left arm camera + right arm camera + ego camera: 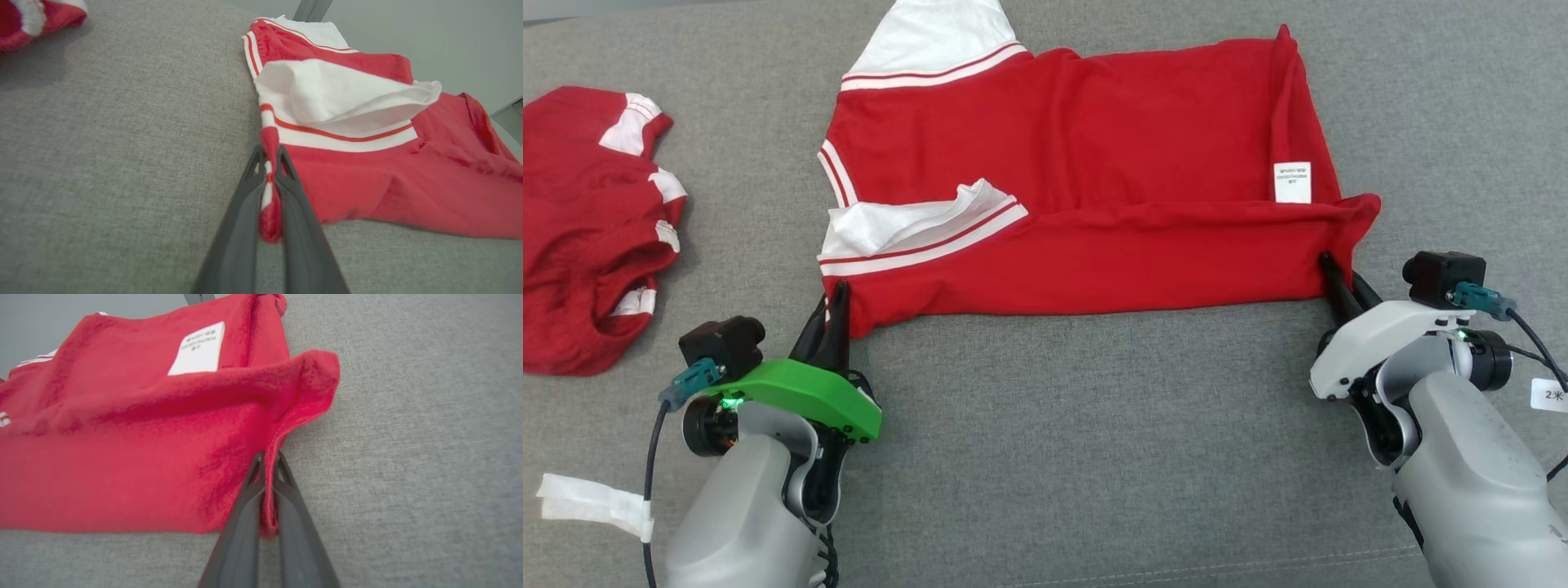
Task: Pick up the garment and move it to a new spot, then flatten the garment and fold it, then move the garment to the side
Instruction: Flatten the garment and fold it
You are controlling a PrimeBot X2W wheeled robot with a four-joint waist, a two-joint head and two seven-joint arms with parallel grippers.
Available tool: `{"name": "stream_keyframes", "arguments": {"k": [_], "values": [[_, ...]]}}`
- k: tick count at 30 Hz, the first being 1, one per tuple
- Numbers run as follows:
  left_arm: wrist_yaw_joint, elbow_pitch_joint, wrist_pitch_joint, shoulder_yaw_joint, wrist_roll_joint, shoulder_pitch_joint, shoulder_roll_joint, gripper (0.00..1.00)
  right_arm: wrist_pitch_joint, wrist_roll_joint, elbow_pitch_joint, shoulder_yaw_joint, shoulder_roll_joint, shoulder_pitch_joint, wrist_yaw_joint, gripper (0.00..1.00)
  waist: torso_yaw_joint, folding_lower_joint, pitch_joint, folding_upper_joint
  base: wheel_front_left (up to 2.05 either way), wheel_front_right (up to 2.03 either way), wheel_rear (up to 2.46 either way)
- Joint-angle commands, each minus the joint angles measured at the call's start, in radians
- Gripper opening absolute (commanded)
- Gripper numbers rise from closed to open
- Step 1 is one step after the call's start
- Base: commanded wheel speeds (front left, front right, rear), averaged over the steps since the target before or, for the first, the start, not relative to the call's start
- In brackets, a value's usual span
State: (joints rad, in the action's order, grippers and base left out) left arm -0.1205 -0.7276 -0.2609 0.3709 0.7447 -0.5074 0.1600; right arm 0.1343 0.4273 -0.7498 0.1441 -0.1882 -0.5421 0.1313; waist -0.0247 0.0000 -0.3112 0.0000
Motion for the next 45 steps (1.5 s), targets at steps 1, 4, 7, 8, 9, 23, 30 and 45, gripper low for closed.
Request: {"name": "stream_keyframes", "arguments": {"k": [1, 4, 7, 8, 9, 23, 30, 45], "values": [[-0.004, 0.016, -0.004, -0.01, 0.009, 0.017, 0.01, 0.0, 0.019, 0.011, -0.003, 0.013, -0.01, 0.012, -0.001, 0.0, -0.003, 0.0, 0.026, 0.0, 0.0, 0.0, 0.0], [-0.007, 0.065, -0.004, -0.03, 0.013, 0.058, 0.027, 0.0, 0.043, 0.029, 0.003, 0.04, -0.026, 0.04, -0.001, 0.0, -0.006, 0.0, 0.057, 0.0, 0.0, 0.0, 0.0], [-0.006, 0.134, -0.004, -0.056, 0.007, 0.116, 0.041, 0.0, 0.06, 0.052, 0.038, 0.053, -0.045, 0.076, -0.001, 0.0, -0.011, 0.0, 0.089, 0.0, 0.0, 0.0, 0.0], [0.001, 0.154, -0.004, -0.064, 0.002, 0.138, 0.044, 0.0, 0.062, 0.059, 0.051, 0.055, -0.051, 0.093, -0.001, 0.0, -0.012, 0.0, 0.097, 0.0, 0.0, 0.0, 0.0], [0.01, 0.181, -0.004, -0.072, -0.002, 0.167, 0.047, 0.0, 0.062, 0.066, 0.07, 0.06, -0.058, 0.115, -0.001, 0.0, -0.013, 0.0, 0.105, 0.0, 0.0, 0.0, 0.0], [0.109, 0.423, -0.004, -0.07, -0.062, 0.477, 0.043, 0.0, -0.045, 0.105, 0.374, -0.057, -0.049, 0.462, -0.002, 0.0, -0.022, 0.0, 0.15, 0.0, 0.0, 0.0, 0.0], [0.127, 0.438, -0.004, -0.073, -0.105, 0.502, 0.041, 1.0, -0.121, 0.08, 0.493, -0.152, 0.007, 0.57, -0.002, 1.0, -0.017, 0.0, 0.16, 0.0, 0.0, 0.0, 0.0], [0.108, 0.52, -0.003, -0.226, -0.207, 0.423, 0.011, 1.0, -0.068, -0.073, 0.629, -0.183, 0.068, 0.476, -0.001, 1.0, -0.002, 0.0, 0.21, 0.0, 0.0, 0.0, 0.0]]}}
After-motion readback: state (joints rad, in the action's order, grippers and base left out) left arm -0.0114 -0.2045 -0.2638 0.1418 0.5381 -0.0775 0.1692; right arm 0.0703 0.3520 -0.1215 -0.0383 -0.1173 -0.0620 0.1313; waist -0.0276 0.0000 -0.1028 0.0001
